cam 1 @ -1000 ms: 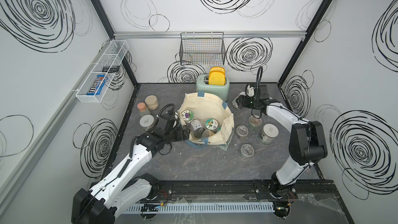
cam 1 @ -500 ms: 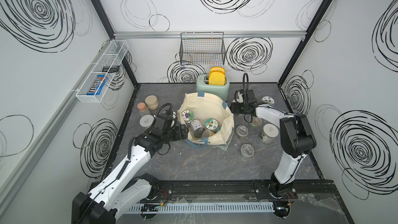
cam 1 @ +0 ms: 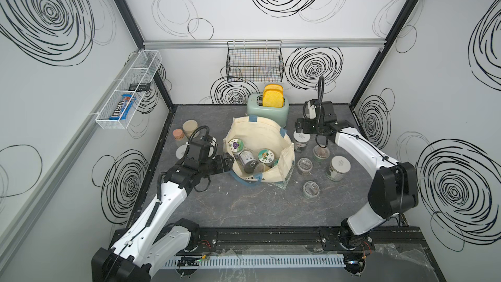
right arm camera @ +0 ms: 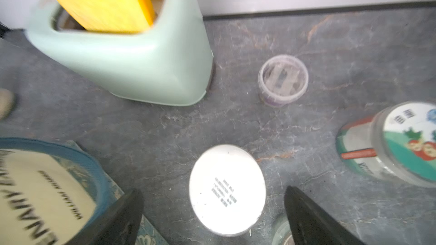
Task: Take out the seed jars from the canvas bag
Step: Place the seed jar at the center of the board, then pick up the seed jar from the canvas bag.
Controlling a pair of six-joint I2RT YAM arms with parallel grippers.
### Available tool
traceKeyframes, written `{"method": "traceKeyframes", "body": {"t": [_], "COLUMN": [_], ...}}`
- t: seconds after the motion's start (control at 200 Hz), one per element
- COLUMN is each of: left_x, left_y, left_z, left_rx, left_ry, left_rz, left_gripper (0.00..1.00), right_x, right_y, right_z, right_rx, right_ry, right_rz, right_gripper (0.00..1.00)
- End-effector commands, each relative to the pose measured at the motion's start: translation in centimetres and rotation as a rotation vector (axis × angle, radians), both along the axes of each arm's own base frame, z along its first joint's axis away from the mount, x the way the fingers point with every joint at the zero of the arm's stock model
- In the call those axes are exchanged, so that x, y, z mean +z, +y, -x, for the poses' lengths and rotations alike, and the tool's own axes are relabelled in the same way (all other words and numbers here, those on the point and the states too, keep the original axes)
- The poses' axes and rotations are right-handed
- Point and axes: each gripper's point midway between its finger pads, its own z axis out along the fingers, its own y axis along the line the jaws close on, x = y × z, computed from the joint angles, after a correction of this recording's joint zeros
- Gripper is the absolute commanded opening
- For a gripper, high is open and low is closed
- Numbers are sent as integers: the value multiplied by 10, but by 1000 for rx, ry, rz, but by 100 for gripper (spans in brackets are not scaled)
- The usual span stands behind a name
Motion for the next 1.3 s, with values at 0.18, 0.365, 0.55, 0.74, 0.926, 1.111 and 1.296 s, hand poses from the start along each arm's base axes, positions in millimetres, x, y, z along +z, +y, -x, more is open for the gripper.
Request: {"method": "traceKeyframes", "body": {"t": [0.18, 0.365, 0.55, 0.74, 0.926, 1.111, 1.296], "left_x": [-10, -22, -22, -23, -13, 7, 11], "left_y": [-9, -10, -2, 0, -2, -5, -8], "left_z": [0, 10, 20, 20, 15, 8, 4], "left_rx": [-37, -26, 3, 12, 6, -15, -28], "left_ry": [24, 63, 79, 86, 60, 20, 14], "left_rz": [32, 60, 33, 20, 23, 29, 28], "left_gripper": [91, 66, 46, 39, 35, 24, 21], "right_x": [92, 150, 98, 13, -64, -90, -103], "right_y": [42, 170, 262, 290, 285, 306, 325], "right_z": [35, 88, 129, 128, 101, 93, 85], "right_rx": [182, 562, 757, 724, 630, 660, 684], "right_ry": [-126, -174, -70, 15, 102, 148, 121], "right_rz": [-133, -278, -226, -87, 67, 71, 66], "right_gripper": [99, 88, 78, 77, 82, 91, 97]}}
